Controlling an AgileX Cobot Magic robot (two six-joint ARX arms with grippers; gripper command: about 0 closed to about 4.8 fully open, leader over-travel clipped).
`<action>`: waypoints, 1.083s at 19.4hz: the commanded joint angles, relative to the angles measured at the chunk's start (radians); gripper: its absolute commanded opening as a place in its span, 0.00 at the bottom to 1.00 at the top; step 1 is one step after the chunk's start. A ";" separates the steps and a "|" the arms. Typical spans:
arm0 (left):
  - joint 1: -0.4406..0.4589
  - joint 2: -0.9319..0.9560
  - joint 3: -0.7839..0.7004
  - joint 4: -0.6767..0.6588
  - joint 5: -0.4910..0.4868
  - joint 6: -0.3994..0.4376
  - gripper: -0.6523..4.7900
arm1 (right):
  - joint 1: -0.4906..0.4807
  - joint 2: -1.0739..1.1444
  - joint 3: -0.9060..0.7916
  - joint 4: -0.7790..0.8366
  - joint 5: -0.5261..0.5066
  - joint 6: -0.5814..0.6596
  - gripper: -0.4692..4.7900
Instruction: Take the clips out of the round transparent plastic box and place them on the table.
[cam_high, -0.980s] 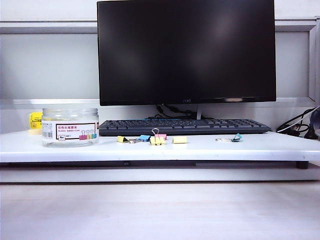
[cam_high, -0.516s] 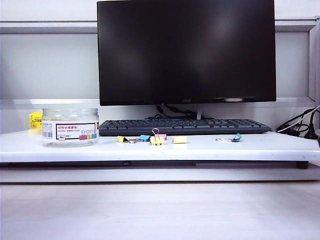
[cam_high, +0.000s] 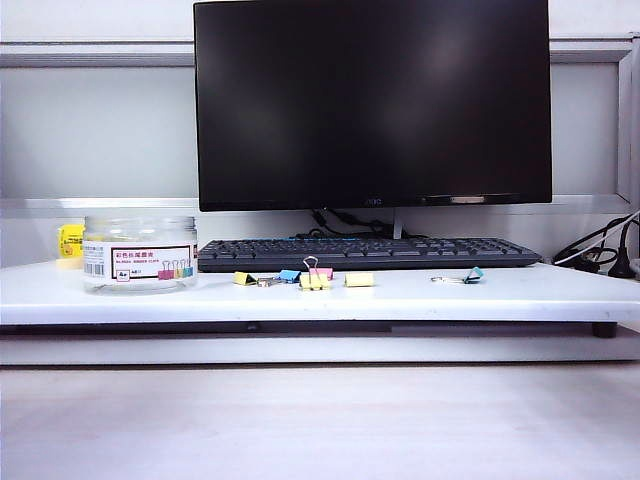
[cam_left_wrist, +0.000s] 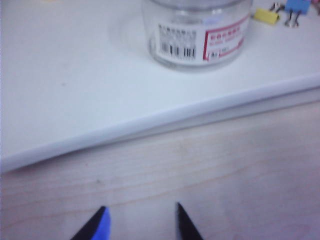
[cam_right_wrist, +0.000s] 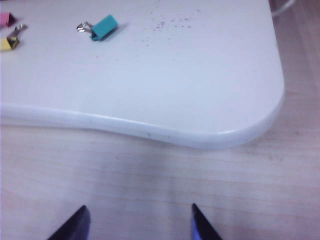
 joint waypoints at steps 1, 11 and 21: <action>0.000 -0.002 -0.002 0.018 -0.002 -0.003 0.45 | 0.002 0.000 0.001 0.029 -0.001 0.029 0.58; 0.000 -0.002 -0.002 0.114 0.008 0.027 0.36 | 0.002 0.000 0.001 0.031 0.001 0.027 0.58; 0.037 -0.003 -0.021 0.099 0.052 0.042 0.16 | 0.002 0.000 0.001 0.031 0.001 0.027 0.58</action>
